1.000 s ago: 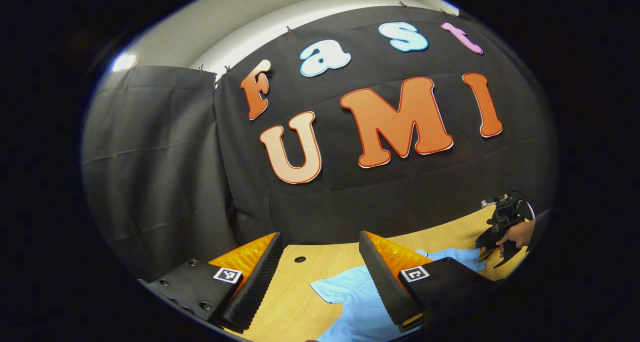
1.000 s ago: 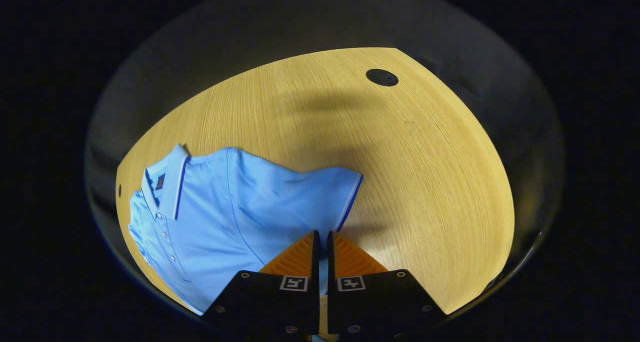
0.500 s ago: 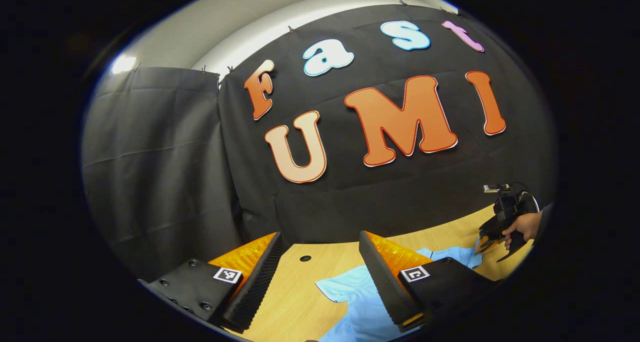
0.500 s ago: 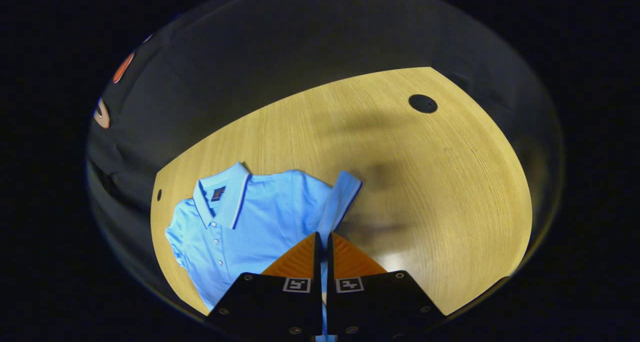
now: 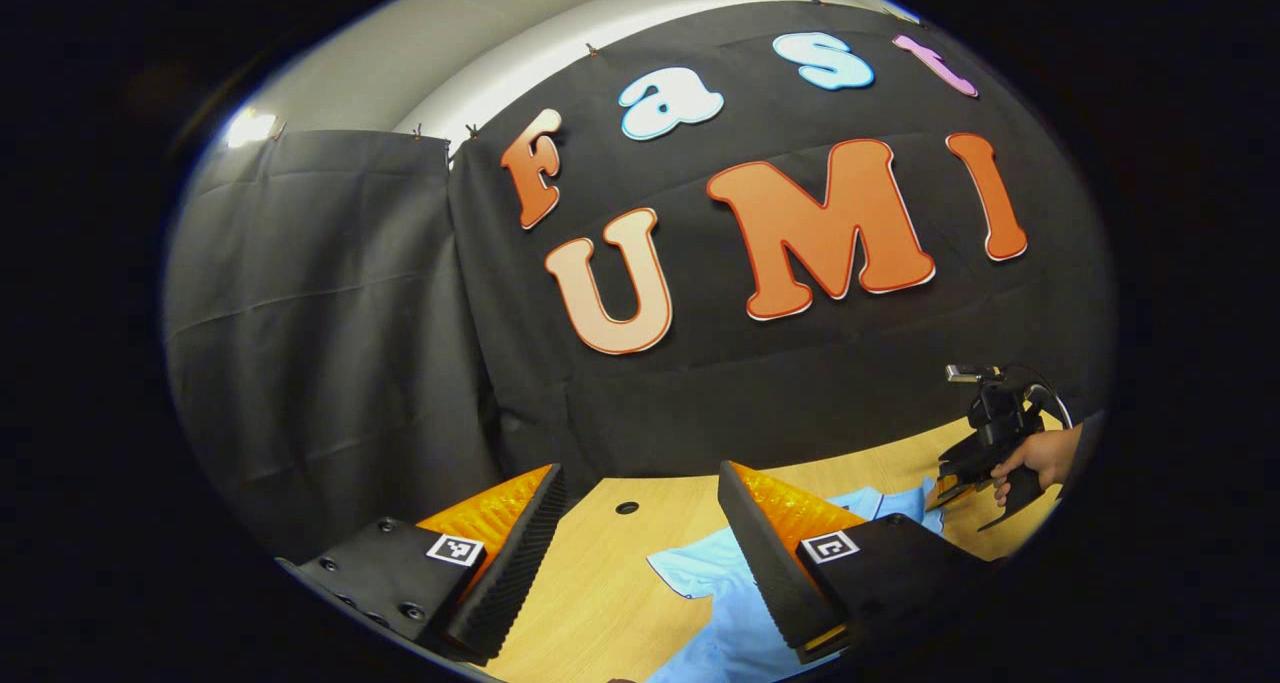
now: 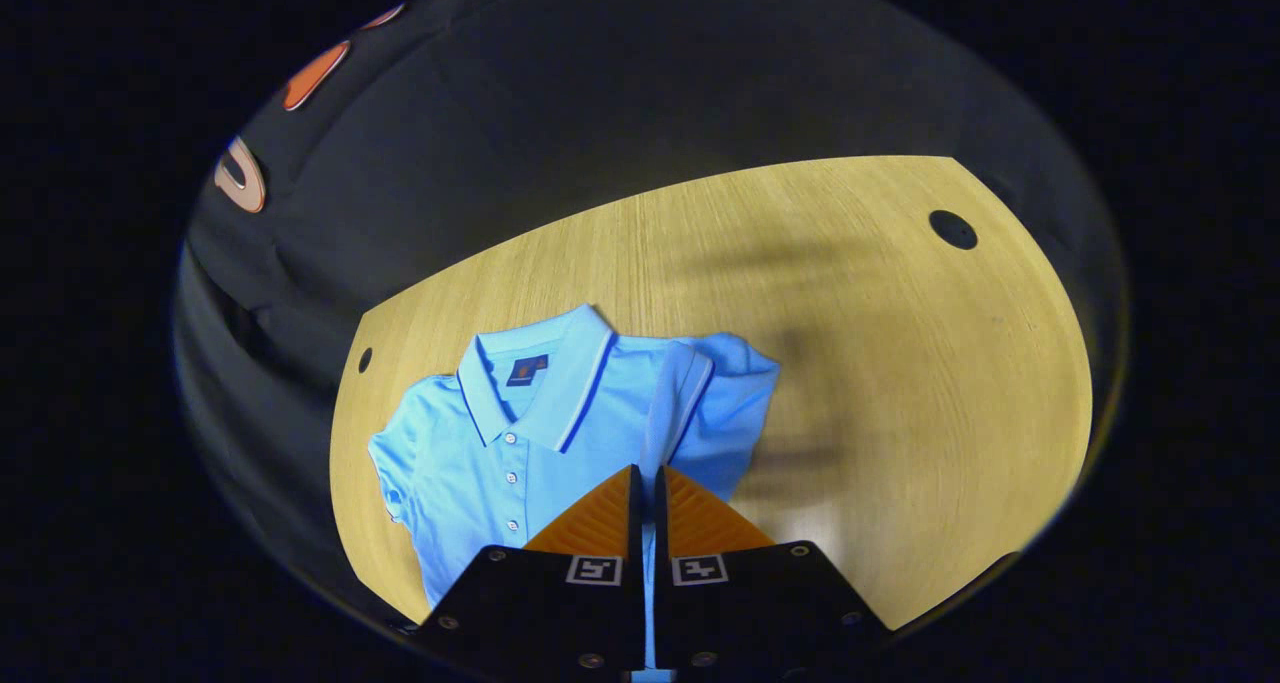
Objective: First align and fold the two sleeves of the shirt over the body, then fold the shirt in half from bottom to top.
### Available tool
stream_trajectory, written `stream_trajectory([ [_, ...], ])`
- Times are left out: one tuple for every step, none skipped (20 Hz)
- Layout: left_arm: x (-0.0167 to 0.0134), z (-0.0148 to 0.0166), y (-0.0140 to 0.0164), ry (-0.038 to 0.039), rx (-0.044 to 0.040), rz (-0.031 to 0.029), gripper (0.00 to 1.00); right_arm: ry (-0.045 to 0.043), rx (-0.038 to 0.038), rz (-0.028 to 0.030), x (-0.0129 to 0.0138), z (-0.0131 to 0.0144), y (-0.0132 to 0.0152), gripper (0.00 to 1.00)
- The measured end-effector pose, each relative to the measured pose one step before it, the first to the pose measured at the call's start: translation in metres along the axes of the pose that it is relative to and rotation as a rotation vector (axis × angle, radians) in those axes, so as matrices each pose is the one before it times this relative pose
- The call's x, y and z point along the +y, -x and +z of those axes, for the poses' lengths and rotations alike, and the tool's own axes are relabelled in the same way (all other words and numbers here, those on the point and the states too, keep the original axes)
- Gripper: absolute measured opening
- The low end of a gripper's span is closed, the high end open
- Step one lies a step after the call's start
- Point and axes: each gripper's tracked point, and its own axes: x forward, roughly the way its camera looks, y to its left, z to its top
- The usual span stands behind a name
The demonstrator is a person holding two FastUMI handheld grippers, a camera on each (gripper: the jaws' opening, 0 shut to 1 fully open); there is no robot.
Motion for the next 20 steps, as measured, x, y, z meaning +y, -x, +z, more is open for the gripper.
stream_trajectory([
  [0.00526, -0.00580, -0.00328, 0.00491, 0.00870, 0.00883, 1.00, 0.00097, 0.00695, 0.01657, 0.00860, -0.00165, -0.00191, 0.04],
  [0.00445, -0.00270, -0.00428, 0.01089, 0.01012, 0.00574, 1.00, -0.00325, 0.01004, 0.03672, 0.01277, -0.00340, -0.00061, 0.06],
  [0.00289, -0.00392, -0.00355, 0.01355, 0.01388, 0.00098, 1.00, -0.00448, 0.01311, 0.03462, 0.01173, -0.00251, -0.00073, 0.07],
  [0.00240, -0.00470, -0.00514, 0.01556, 0.01311, 0.00017, 1.00, 0.00195, 0.01517, 0.03395, 0.01013, -0.00394, 0.00078, 0.12],
  [0.00168, -0.00616, -0.00432, 0.01502, 0.01716, -0.00950, 1.00, 0.00309, 0.00522, 0.02374, 0.00761, -0.00155, 0.00209, 0.13],
  [0.00006, -0.00632, -0.00586, 0.01375, 0.01743, -0.01143, 0.99, 0.01108, -0.00303, 0.00941, 0.00541, -0.00180, 0.00087, 0.19],
  [0.00051, -0.00466, -0.00587, 0.01402, 0.01635, -0.01189, 0.99, 0.01514, -0.01099, 0.01550, 0.00453, 0.00126, 0.00416, 0.22],
  [0.00196, -0.00500, -0.00598, 0.01769, 0.01530, -0.01260, 0.99, 0.02044, -0.01273, 0.00529, 0.00375, -0.00002, 0.00502, 0.29],
  [-0.00040, -0.00299, -0.00717, 0.02030, 0.01404, -0.02162, 1.00, 0.02133, -0.01536, -0.00489, -0.00006, 0.00215, 0.00519, 0.34],
  [0.00002, -0.00512, -0.00765, 0.01615, 0.01579, -0.02046, 0.99, 0.02188, -0.01480, -0.01316, -0.00110, 0.00040, 0.00815, 0.41],
  [0.00123, -0.00464, -0.00685, 0.00960, 0.01890, -0.02094, 1.00, 0.01806, -0.01620, -0.01920, -0.00214, 0.00186, 0.00783, 0.44],
  [-0.00138, -0.00597, -0.01010, 0.01100, 0.02073, -0.03062, 0.99, 0.01233, -0.02649, -0.01850, -0.00203, 0.00244, 0.01034, 0.47],
  [-0.00256, -0.00787, -0.00741, 0.00638, 0.02982, -0.03852, 0.99, 0.00342, -0.02226, -0.01453, -0.00021, 0.00182, 0.00970, 0.49],
  [-0.00230, -0.01196, -0.00965, 0.00054, 0.04117, -0.04051, 0.97, -0.00004, -0.02232, -0.01439, -0.00088, -0.00083, 0.01046, 0.54],
  [-0.00056, -0.01064, -0.00989, 0.00535, 0.04438, -0.03643, 1.00, -0.00676, -0.02464, -0.00722, 0.00155, -0.00052, 0.00942, 0.59],
  [-0.00242, -0.01130, -0.00903, 0.01782, 0.04200, -0.04829, 1.00, -0.00441, -0.03341, 0.00016, 0.00363, 0.00189, 0.01134, 0.69],
  [0.00056, -0.01028, -0.01023, 0.02496, 0.04542, -0.04221, 1.00, -0.00475, -0.02418, -0.02176, -0.00065, 0.00011, 0.00996, 0.70],
  [0.00249, -0.01073, -0.00985, 0.02260, 0.04617, -0.03509, 1.00, -0.00058, -0.02766, -0.02355, -0.00156, -0.00221, 0.01146, 0.87],
  [0.00504, -0.00809, -0.00932, 0.01406, 0.04011, -0.02434, 1.00, -0.00190, -0.02508, -0.02873, -0.00272, 0.00120, 0.01013, 0.92],
  [0.00498, -0.00561, -0.01070, -0.00150, 0.03856, -0.01233, 1.00, -0.00267, -0.02107, -0.02404, -0.00098, -0.00032, 0.01146, 0.97],
])
